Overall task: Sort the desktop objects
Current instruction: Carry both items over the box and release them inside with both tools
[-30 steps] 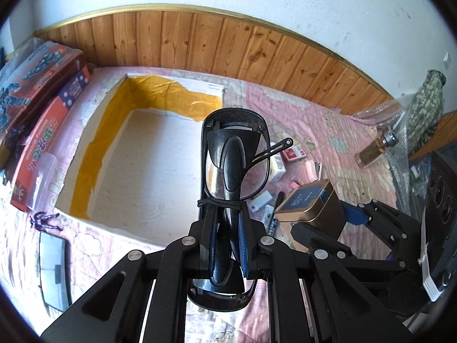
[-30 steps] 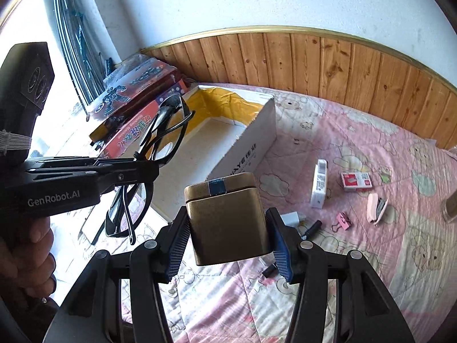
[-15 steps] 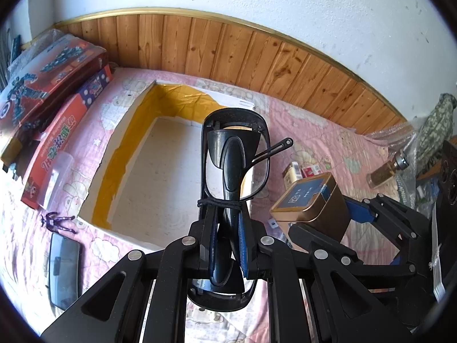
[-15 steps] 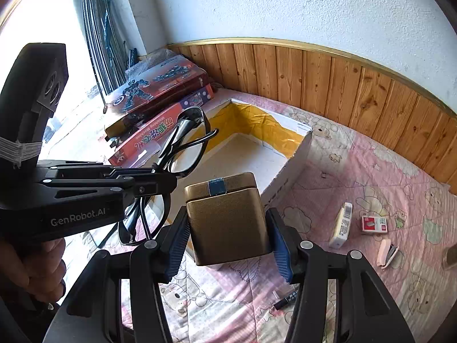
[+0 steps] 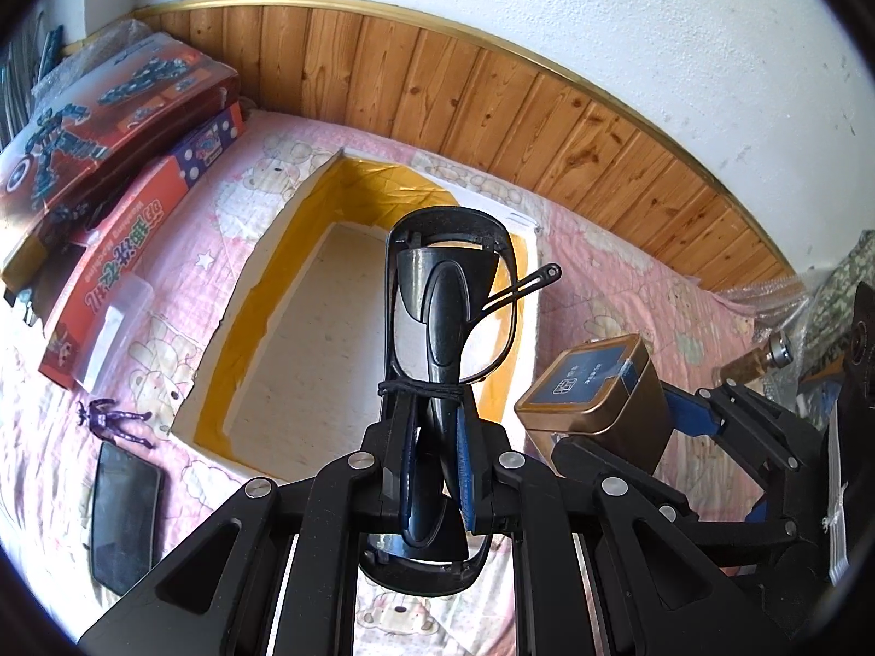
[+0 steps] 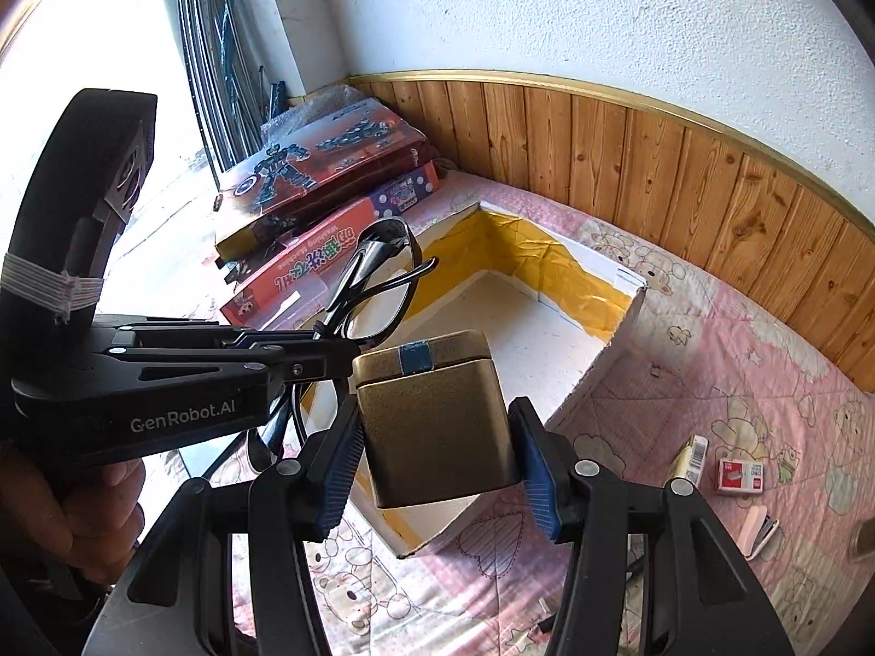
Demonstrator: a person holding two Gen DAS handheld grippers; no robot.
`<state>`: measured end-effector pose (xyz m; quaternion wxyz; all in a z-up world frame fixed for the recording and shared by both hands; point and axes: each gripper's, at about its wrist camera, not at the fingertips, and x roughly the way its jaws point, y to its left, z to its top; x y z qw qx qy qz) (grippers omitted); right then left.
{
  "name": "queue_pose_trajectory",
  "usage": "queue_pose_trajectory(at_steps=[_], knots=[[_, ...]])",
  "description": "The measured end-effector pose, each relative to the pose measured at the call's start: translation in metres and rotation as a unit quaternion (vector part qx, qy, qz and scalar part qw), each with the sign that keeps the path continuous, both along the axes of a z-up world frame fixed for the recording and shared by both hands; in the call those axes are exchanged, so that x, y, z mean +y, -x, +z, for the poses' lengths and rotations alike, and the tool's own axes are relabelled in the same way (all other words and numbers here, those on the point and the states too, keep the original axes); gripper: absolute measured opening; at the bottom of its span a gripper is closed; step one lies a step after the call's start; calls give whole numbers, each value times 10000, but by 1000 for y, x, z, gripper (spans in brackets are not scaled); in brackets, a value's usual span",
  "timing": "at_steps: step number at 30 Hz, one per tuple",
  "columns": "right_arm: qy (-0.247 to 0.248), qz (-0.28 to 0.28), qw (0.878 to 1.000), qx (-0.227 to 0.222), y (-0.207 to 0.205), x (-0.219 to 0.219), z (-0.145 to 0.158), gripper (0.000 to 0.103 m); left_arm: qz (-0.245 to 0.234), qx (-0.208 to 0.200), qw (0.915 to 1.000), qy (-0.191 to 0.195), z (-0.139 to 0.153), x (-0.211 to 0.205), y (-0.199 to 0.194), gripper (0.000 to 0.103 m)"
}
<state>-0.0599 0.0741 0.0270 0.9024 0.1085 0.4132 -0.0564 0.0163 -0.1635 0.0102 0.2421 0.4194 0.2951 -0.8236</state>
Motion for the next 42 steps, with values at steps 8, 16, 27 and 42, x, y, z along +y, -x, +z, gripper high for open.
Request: queue_pose_trajectory(at_steps=[8, 16, 27, 42], knots=[[-103, 158, 9997, 120, -34, -11, -12, 54, 188, -97, 9995, -217, -11, -31, 12, 12], [-13, 309, 9991, 301, -68, -20, -26, 54, 156, -356, 9991, -192, -26, -58, 35, 12], [2, 412, 9963, 748, -110, -47, -57, 54, 47, -665, 9963, -535, -63, -85, 64, 12], [722, 810, 9732, 2026, -181, -81, -124, 54, -6, -1193, 9856, -1195, -134, -129, 119, 12]])
